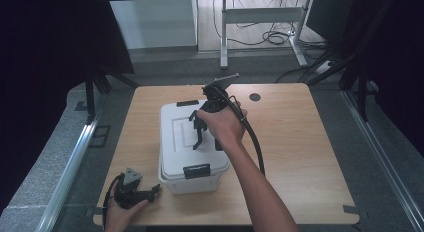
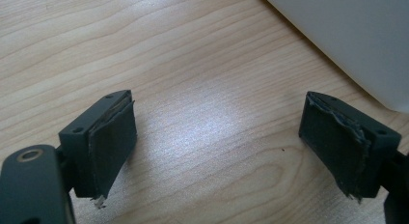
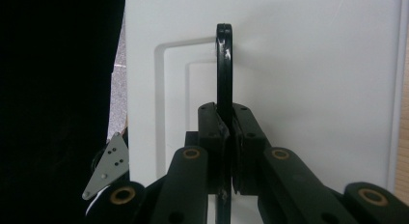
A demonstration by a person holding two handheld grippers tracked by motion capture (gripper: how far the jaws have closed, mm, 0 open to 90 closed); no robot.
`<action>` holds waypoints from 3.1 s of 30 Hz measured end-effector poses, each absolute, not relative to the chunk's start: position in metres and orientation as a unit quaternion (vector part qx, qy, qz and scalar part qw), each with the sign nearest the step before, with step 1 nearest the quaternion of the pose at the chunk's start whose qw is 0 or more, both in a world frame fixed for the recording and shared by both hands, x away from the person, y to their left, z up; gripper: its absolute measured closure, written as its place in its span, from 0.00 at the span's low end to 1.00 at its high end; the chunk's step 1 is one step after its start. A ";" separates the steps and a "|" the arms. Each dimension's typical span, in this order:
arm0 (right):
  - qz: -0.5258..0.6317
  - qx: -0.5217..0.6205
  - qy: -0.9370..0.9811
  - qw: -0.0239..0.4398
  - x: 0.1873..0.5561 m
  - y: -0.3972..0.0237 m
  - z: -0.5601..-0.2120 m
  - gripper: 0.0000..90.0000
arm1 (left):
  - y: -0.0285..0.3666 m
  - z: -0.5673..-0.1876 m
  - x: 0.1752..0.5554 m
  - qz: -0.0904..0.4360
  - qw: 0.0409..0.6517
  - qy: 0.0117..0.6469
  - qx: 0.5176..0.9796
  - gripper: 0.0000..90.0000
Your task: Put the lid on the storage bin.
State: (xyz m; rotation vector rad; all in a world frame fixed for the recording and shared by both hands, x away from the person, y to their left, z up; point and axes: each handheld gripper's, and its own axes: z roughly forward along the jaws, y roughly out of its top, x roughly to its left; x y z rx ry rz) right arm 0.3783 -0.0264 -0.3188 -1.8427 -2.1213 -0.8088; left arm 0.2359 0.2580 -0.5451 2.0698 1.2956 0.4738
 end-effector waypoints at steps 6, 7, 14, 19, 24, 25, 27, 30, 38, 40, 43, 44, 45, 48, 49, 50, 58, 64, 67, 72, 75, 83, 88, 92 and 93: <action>-0.268 -0.644 -0.707 0.119 0.382 -0.024 -0.327 0.94 | 0.258 -0.545 0.236 0.180 0.322 0.492 0.789 0.15; -0.268 -0.646 -0.705 0.118 0.383 -0.024 -0.328 0.94 | 0.258 -0.545 0.236 0.179 0.322 0.492 0.789 0.15; -0.260 -0.656 -0.698 0.123 0.386 -0.021 -0.336 0.94 | 0.258 -0.545 0.236 0.180 0.322 0.491 0.789 0.15; -0.255 -0.660 -0.695 0.126 0.387 -0.018 -0.341 0.94 | 0.258 -0.545 0.236 0.179 0.322 0.491 0.789 0.15; -0.252 -0.665 -0.690 0.131 0.391 -0.018 -0.347 0.94 | 0.258 -0.545 0.236 0.179 0.322 0.490 0.790 0.14; -0.253 -0.665 -0.690 0.131 0.391 -0.018 -0.348 0.94 | 0.258 -0.545 0.236 0.179 0.322 0.490 0.790 0.15; -0.254 -0.666 -0.688 0.135 0.392 -0.019 -0.350 0.94 | 0.258 -0.545 0.236 0.179 0.322 0.489 0.790 0.15; -0.253 -0.666 -0.688 0.139 0.392 -0.019 -0.352 0.94 | 0.258 -0.545 0.236 0.180 0.322 0.489 0.790 0.14; -0.254 -0.665 -0.689 0.136 0.390 -0.019 -0.352 0.94 | 0.258 -0.545 0.236 0.179 0.322 0.489 0.790 0.15; -0.254 -0.663 -0.692 0.131 0.389 -0.018 -0.350 0.94 | 0.258 -0.545 0.236 0.179 0.322 0.489 0.790 0.15; -0.253 -0.659 -0.696 0.132 0.388 -0.017 -0.348 0.94 | 0.259 -0.545 0.236 0.179 0.322 0.489 0.791 0.14; -0.253 -0.659 -0.696 0.132 0.388 -0.017 -0.348 0.94 | 0.259 -0.545 0.236 0.179 0.322 0.489 0.791 0.15; -0.253 -0.659 -0.696 0.132 0.388 -0.017 -0.348 0.94 | 0.259 -0.545 0.236 0.179 0.322 0.489 0.791 0.15; -0.252 -0.660 -0.696 0.130 0.387 -0.017 -0.349 0.94 | 0.259 -0.545 0.236 0.179 0.322 0.489 0.791 0.14; -0.251 -0.660 -0.696 0.130 0.387 -0.017 -0.350 0.94 | 0.258 -0.545 0.236 0.179 0.322 0.489 0.791 0.15; -0.252 -0.660 -0.695 0.131 0.387 -0.017 -0.351 0.94 | 0.259 -0.545 0.236 0.179 0.322 0.489 0.791 0.15; -0.247 -0.661 -0.695 0.136 0.386 -0.014 -0.358 0.94 | 0.258 -0.545 0.236 0.178 0.322 0.490 0.790 0.15; -0.252 -0.658 -0.696 0.138 0.385 -0.016 -0.360 0.94 | 0.258 -0.545 0.236 0.178 0.322 0.490 0.790 0.15; -0.252 -0.657 -0.698 0.137 0.385 -0.016 -0.360 0.94 | 0.258 -0.545 0.236 0.178 0.322 0.490 0.790 0.15; -0.271 -0.635 -0.711 0.134 0.385 -0.021 -0.357 0.85 | 0.259 -0.545 0.236 0.177 0.322 0.489 0.791 0.15; -0.290 -0.626 -0.712 0.132 0.384 -0.027 -0.354 0.80 | 0.259 -0.545 0.236 0.177 0.322 0.489 0.791 0.14; -0.366 -0.578 -0.722 0.106 0.369 -0.065 -0.346 0.58 | 0.259 -0.545 0.237 0.177 0.322 0.487 0.792 0.14; -0.399 -0.551 -0.729 0.078 0.358 -0.089 -0.347 0.51 | 0.259 -0.545 0.237 0.177 0.322 0.487 0.793 0.14; -0.420 -0.534 -0.731 0.057 0.349 -0.109 -0.350 0.48 | 0.259 -0.545 0.237 0.177 0.322 0.487 0.793 0.14; -0.424 -0.531 -0.732 0.052 0.346 -0.113 -0.351 0.47 | 0.259 -0.545 0.237 0.177 0.322 0.487 0.793 0.14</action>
